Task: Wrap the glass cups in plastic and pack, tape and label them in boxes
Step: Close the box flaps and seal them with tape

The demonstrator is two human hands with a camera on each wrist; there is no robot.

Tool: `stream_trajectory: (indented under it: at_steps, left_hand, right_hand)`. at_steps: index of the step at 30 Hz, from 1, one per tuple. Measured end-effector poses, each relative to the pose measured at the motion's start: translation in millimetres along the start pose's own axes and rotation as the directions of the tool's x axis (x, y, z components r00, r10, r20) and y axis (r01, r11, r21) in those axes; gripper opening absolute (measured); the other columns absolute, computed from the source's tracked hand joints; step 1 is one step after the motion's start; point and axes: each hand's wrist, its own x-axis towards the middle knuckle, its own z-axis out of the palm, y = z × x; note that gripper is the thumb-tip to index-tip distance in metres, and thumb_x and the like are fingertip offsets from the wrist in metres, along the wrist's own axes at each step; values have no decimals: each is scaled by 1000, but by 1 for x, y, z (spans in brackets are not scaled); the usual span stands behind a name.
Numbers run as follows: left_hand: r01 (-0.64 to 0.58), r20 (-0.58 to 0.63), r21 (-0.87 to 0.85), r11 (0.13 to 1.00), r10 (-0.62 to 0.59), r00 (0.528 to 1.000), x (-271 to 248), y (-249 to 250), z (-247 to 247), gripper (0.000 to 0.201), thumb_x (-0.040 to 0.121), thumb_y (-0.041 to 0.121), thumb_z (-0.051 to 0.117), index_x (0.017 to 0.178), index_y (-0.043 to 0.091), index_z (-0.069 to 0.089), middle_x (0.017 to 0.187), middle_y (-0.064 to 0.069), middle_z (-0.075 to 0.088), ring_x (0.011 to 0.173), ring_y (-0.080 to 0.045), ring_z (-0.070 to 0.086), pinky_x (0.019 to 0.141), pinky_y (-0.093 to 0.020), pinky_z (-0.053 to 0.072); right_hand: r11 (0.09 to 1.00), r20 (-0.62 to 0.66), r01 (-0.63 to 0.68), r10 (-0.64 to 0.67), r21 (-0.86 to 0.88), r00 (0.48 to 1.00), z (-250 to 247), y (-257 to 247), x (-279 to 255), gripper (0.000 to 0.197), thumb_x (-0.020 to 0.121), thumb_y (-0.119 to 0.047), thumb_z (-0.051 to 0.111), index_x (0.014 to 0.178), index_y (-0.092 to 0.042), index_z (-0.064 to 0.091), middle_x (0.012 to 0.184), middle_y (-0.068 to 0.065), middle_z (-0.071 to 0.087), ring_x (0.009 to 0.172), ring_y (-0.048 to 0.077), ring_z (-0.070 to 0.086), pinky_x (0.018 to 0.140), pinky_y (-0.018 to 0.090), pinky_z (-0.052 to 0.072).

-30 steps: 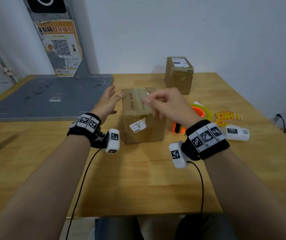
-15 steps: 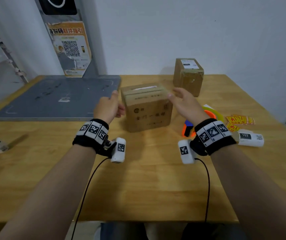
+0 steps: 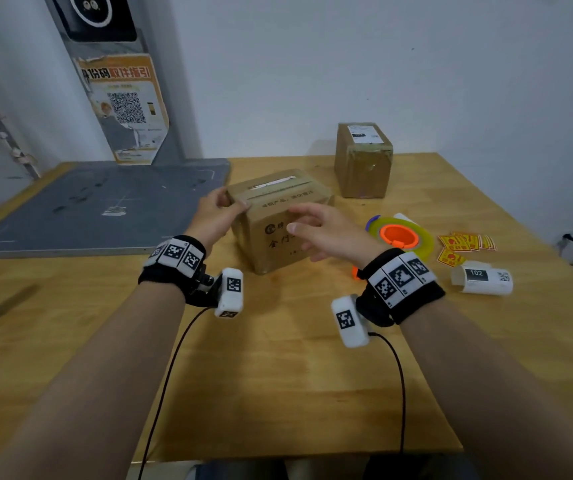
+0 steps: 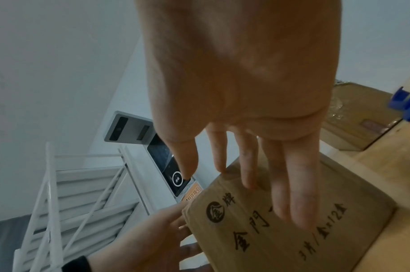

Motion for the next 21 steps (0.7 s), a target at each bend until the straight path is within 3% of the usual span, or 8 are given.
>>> stream_trajectory:
  at_steps: [3,7,10,12,14,16,18,21]
  left_hand:
    - [74,8,-22,997,-74,997,3,-4,0,65,89,43,76,141,24,42,145,2,44,123,-19,50,104,-44,47]
    - [118,102,-239,964,-96,990,-2,1,-1,72,90,24,78,147,29,34,137,15,50,121,-13,50,100,-47,44]
    - [144,96,-236,961,-124,988,-11,3,0,47,90,32,78,132,35,58,131,7,60,121,-18,58,100,-50,51]
    - [157,54,-216,964,-149,987,-23,5,6,23,96,42,69,116,32,64,120,5,65,115,-22,62,96,-48,53]
    - [127,45,-172,977,-121,992,-31,5,18,17,97,43,66,103,28,61,111,2,68,107,-24,66,93,-47,56]
    - [90,38,-136,987,-86,996,-36,7,34,19,95,38,69,96,25,55,108,-2,68,101,-24,68,90,-48,60]
    - [48,-21,-136,989,-52,998,-37,8,46,18,96,33,69,95,23,54,103,-2,66,96,-24,68,87,-47,60]
    - [-54,-129,-13,998,52,990,-33,11,53,4,100,26,63,100,22,61,107,0,63,101,-22,64,79,-31,53]
  right_hand:
    - [999,-27,-22,22,34,999,2,2,4,47,102,-36,61,148,-31,50,123,-5,62,100,23,71,85,43,64]
    - [999,-45,-13,15,48,999,4,4,8,50,101,-37,63,149,-31,48,125,0,60,103,22,69,80,39,65]
    - [997,-132,-17,27,76,991,1,13,13,57,98,-38,68,150,-30,47,129,4,55,111,24,66,81,41,64]
    - [994,-210,-19,42,109,977,-5,18,17,56,98,-40,68,149,-29,49,139,2,55,123,23,61,97,47,58]
    - [993,-236,-22,49,116,971,-9,19,19,53,101,-40,63,151,-27,49,150,-1,50,135,18,50,107,40,49]
    - [998,-239,-11,27,70,971,-13,19,20,53,103,-39,60,153,-25,47,155,-4,46,141,15,43,103,29,41]
    - [999,-226,-14,21,30,974,-16,19,21,53,103,-39,59,153,-25,47,156,-5,46,143,15,42,102,27,37]
    - [999,-261,-28,33,21,965,-34,21,19,44,104,-37,58,145,-23,55,140,-2,59,132,16,54,98,29,44]
